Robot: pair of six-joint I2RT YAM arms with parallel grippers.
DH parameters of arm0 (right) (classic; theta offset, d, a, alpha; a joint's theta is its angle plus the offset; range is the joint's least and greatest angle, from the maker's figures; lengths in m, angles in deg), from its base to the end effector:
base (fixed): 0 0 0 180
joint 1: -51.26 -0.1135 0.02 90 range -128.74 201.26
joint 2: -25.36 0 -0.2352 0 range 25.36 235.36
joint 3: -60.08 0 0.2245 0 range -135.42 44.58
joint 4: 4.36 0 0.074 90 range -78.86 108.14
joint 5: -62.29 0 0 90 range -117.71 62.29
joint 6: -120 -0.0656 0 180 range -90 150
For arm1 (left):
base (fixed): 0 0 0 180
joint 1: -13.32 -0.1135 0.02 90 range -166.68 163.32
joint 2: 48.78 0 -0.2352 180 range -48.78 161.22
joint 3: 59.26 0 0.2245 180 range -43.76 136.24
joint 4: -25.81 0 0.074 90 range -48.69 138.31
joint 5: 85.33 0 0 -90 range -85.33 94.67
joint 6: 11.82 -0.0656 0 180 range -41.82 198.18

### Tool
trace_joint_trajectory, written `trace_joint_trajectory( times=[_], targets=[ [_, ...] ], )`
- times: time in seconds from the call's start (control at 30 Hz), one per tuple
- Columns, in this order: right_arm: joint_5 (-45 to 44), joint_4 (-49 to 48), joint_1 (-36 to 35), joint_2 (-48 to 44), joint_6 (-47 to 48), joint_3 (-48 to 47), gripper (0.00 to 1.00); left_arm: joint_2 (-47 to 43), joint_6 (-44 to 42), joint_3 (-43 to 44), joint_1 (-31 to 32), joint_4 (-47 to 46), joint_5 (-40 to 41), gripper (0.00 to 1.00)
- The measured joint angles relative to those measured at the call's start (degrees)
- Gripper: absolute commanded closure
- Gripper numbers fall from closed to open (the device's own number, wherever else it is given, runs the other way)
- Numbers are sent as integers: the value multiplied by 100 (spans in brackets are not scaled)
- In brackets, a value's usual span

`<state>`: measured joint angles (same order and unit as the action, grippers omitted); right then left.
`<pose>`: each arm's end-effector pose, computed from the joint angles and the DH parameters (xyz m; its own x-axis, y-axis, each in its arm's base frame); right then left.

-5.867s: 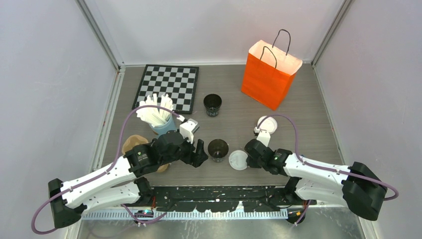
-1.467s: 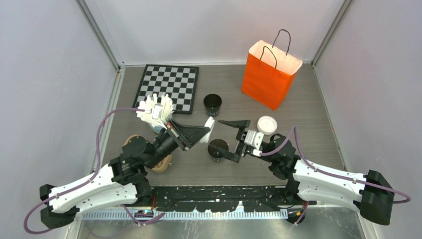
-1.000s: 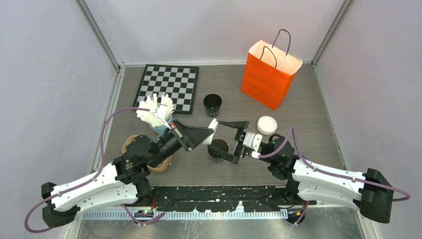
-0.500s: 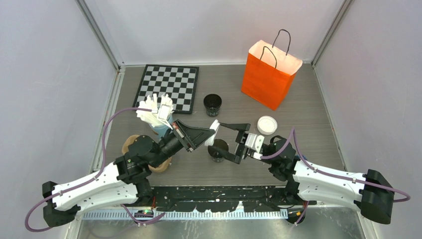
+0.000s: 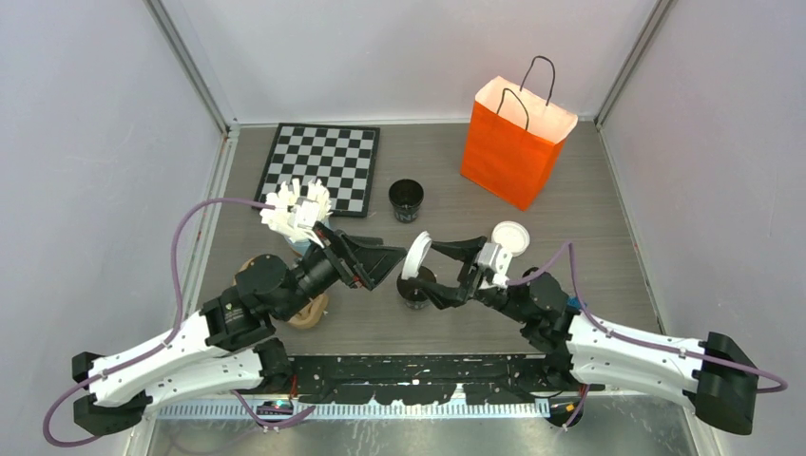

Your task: Pack the takeout coffee

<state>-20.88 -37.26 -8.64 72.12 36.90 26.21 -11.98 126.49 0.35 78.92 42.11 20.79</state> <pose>0.0978 0.1843 0.2824 0.2803 0.2457 -0.9279 -0.8878 0.4339 -0.1533 0.0888 -0.1516 0.3570 -0.5371 -0.5526 -0.6373 0.5411 0.3539 -0.7629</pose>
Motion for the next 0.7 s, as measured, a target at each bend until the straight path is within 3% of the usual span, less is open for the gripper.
trace_joint_trajectory(
  times=[0.13,0.37,0.57,0.7],
  targets=[
    [-763,979,0,-573,-844,-48,34,98,-601,479,0,931,286,0],
    [-2295,4441,0,-1073,-2555,-1519,35,144,-1314,697,-2,2328,756,1],
    [-2898,7318,0,-299,-3740,-3165,35,240,-1676,697,-197,2990,507,4],
    [-2922,8791,0,748,-4190,-4301,35,533,-1770,728,-1298,3250,-713,9]
  ],
)
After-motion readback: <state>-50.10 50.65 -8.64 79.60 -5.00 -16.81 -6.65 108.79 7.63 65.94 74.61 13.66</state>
